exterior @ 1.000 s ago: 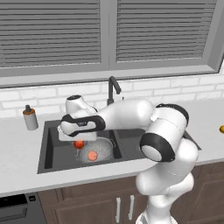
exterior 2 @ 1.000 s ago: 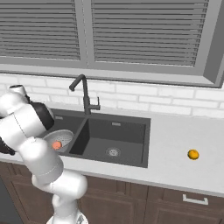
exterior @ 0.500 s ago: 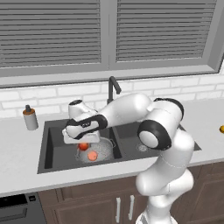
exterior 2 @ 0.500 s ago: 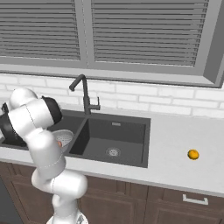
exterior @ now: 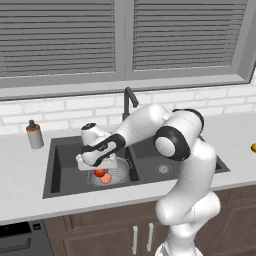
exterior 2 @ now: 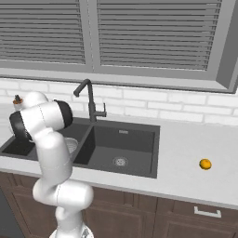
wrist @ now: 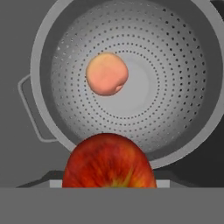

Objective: Put the colander in the sink, put the tangerine, peach, apple in the colander, and turn on the sink faucet and pour water over the colander.

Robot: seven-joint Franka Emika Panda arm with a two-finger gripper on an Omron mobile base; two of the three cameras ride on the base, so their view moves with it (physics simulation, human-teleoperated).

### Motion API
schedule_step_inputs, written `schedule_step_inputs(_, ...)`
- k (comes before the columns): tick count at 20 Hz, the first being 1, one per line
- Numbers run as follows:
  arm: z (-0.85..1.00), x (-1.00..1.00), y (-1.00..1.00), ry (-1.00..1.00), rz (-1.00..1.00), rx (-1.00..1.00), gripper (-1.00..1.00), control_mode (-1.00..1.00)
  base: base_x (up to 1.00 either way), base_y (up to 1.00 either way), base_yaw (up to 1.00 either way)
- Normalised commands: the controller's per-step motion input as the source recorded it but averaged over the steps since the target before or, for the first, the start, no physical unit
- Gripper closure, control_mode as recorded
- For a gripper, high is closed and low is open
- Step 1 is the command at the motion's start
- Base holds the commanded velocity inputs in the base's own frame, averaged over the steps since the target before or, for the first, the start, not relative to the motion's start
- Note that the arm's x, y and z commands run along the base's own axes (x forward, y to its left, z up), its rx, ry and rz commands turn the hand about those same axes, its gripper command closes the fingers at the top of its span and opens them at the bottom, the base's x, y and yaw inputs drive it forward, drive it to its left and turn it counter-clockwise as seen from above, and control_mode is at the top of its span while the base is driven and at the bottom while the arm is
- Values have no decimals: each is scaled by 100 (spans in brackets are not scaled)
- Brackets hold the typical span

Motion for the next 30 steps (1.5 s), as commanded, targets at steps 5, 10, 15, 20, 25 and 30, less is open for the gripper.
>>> schedule_step_inputs(5,-24,21,-12,0,0,0,100,-100,0,0,0)
schedule_step_inputs(10,-22,24,-10,0,0,0,100,-100,0,0,0)
schedule_step_inputs(15,-24,23,-8,0,0,0,100,-100,0,0,0)
schedule_step_inputs(20,-22,22,-5,0,0,0,100,-100,0,0,0)
schedule_step_inputs(25,-17,25,-2,0,0,0,100,-100,0,0,0)
schedule_step_inputs(30,-19,24,0,0,0,-2,100,-100,0,0,0)
